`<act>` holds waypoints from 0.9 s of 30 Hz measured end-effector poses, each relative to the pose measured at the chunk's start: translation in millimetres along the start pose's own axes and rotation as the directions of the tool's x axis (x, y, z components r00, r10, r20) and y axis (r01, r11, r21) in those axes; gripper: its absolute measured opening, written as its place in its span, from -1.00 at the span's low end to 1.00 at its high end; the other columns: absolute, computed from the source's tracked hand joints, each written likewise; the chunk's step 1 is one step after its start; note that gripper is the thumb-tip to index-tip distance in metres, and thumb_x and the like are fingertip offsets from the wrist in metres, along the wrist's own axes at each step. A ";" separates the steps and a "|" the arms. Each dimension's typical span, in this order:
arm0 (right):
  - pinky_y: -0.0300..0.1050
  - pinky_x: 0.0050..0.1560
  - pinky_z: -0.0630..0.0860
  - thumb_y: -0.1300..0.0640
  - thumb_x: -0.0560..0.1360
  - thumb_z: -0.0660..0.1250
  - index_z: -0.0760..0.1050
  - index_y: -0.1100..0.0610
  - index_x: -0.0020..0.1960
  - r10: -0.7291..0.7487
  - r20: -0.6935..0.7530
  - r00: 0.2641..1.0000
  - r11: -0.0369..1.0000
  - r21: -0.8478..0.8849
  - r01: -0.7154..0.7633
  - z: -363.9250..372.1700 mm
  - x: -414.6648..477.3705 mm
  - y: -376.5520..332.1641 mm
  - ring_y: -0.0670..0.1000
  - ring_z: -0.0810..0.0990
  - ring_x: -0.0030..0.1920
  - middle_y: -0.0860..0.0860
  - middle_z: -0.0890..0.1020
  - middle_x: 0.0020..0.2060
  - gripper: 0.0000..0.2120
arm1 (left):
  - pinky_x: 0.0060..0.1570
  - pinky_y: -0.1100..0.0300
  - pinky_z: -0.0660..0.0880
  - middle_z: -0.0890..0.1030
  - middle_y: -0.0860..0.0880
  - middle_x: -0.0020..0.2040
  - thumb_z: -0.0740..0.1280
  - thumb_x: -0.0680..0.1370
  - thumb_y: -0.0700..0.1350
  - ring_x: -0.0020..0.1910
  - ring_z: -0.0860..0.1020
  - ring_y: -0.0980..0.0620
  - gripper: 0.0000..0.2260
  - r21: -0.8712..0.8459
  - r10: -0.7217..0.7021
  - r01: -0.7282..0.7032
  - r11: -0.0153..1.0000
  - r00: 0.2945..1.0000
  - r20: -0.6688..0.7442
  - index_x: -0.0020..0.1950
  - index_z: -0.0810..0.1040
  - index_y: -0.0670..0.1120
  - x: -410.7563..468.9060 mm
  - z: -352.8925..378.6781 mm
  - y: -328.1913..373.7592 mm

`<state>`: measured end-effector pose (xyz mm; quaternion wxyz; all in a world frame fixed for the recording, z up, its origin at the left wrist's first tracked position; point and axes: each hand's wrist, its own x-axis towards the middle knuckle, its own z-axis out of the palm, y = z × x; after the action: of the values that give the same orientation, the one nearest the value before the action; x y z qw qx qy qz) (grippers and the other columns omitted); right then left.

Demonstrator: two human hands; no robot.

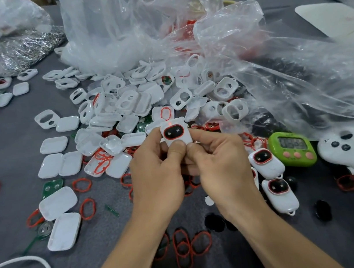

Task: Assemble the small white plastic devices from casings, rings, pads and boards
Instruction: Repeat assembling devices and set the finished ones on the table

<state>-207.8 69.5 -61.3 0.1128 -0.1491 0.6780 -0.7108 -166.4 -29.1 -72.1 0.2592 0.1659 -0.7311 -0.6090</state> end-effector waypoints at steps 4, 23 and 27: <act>0.03 -0.02 0.72 0.40 0.62 0.22 0.74 -0.02 0.00 0.018 0.026 0.999 0.998 0.062 -0.020 1.1 -1.3 1.0 0.12 0.78 -0.06 0.05 0.78 -0.10 -0.58 | -0.14 -0.28 0.57 0.66 -0.04 -0.25 0.30 0.54 0.00 -0.20 0.63 -0.19 -0.87 0.065 0.013 -0.011 0.998 1.000 -0.028 -0.07 0.57 -0.03 -0.6 0.3 -1.8; -0.05 -0.18 0.63 0.01 0.43 0.39 0.66 -0.17 0.14 -0.025 -0.042 0.999 0.969 -0.245 0.014 -16.9 13.2 -15.5 -0.10 0.67 -0.26 -0.09 0.71 -0.29 -0.71 | -0.33 -0.10 0.58 0.60 -0.12 -0.42 0.35 0.45 0.11 -0.41 0.56 -0.14 -0.64 0.163 -0.045 0.053 0.985 0.997 -0.057 -0.35 0.55 -0.17 11.5 -9.0 11.3; -0.10 -0.36 0.58 0.24 0.59 0.39 0.73 0.03 -0.13 0.033 0.043 0.999 0.998 -0.050 -0.031 -19.8 14.4 -22.1 0.06 0.60 -0.38 0.11 0.68 -0.37 -0.79 | -0.40 0.09 0.47 0.58 -0.01 -0.46 0.38 0.38 0.01 -0.46 0.46 0.06 -0.83 0.191 -0.014 0.012 0.982 1.000 0.006 -0.31 0.62 -0.08 11.2 -13.0 9.5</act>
<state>-227.6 83.9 -39.2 0.1353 -0.1566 0.6949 -0.6887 -167.2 -43.9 -59.2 0.2354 0.1925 -0.7859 -0.5385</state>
